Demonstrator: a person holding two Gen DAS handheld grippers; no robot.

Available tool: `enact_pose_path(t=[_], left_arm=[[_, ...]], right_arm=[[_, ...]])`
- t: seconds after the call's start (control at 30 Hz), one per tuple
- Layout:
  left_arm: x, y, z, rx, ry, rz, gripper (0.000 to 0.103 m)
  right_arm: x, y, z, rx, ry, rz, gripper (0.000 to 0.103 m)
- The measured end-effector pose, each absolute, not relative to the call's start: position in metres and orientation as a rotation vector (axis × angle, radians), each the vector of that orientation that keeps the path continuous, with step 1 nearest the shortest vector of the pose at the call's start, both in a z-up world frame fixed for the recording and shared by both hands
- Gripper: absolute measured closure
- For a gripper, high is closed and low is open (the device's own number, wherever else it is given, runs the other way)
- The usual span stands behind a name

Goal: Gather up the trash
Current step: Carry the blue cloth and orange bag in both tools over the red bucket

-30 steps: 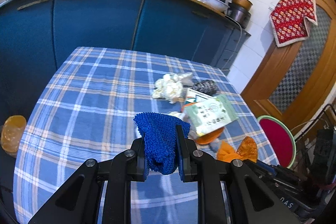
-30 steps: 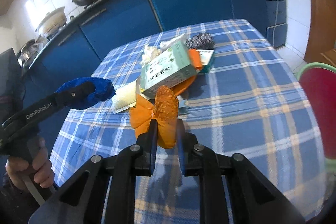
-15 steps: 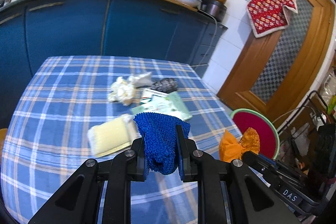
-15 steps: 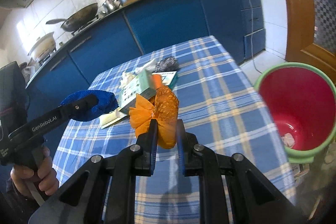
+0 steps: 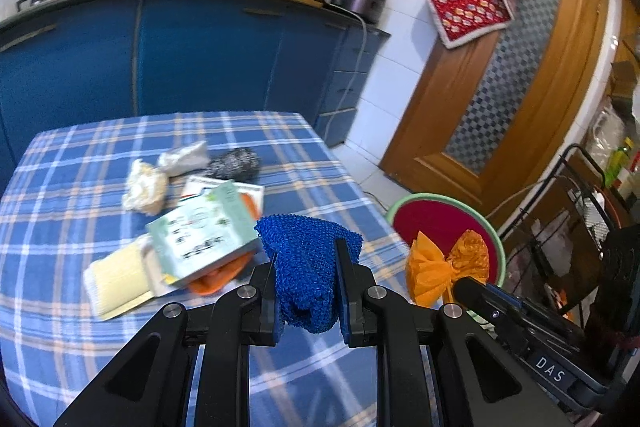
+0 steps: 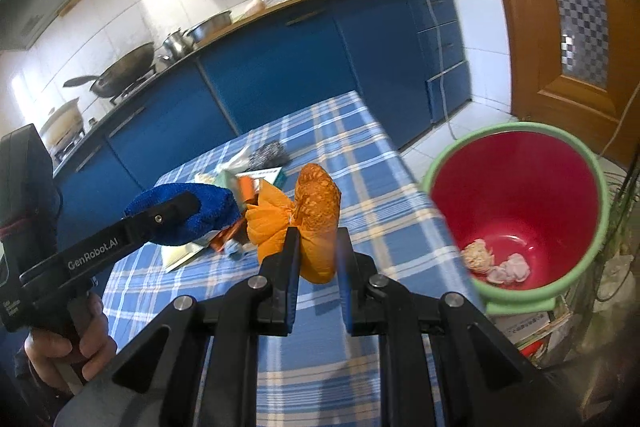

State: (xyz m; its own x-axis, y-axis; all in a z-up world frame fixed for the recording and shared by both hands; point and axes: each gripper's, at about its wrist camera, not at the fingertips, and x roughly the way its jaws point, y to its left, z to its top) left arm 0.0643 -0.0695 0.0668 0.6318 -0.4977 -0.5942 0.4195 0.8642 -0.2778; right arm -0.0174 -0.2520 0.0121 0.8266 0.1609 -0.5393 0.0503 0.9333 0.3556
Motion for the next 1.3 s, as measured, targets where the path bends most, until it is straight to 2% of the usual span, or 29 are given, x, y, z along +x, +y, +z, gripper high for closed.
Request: enact_pose_path(t=[0.4, 1.3], left_arm=[[0.071, -0.129, 0.066, -0.073, 0.728, -0.631, 0.083], [0.091, -0.241, 0.019, 0.022, 0.842, -0.748, 0.083]], right_arm=[[-0.025, -0.296, 0.008, 0.410, 0.576, -0.047, 0.083], [-0.031, -0.377, -0.033, 0.524, 0.622, -0.223, 0.083]])
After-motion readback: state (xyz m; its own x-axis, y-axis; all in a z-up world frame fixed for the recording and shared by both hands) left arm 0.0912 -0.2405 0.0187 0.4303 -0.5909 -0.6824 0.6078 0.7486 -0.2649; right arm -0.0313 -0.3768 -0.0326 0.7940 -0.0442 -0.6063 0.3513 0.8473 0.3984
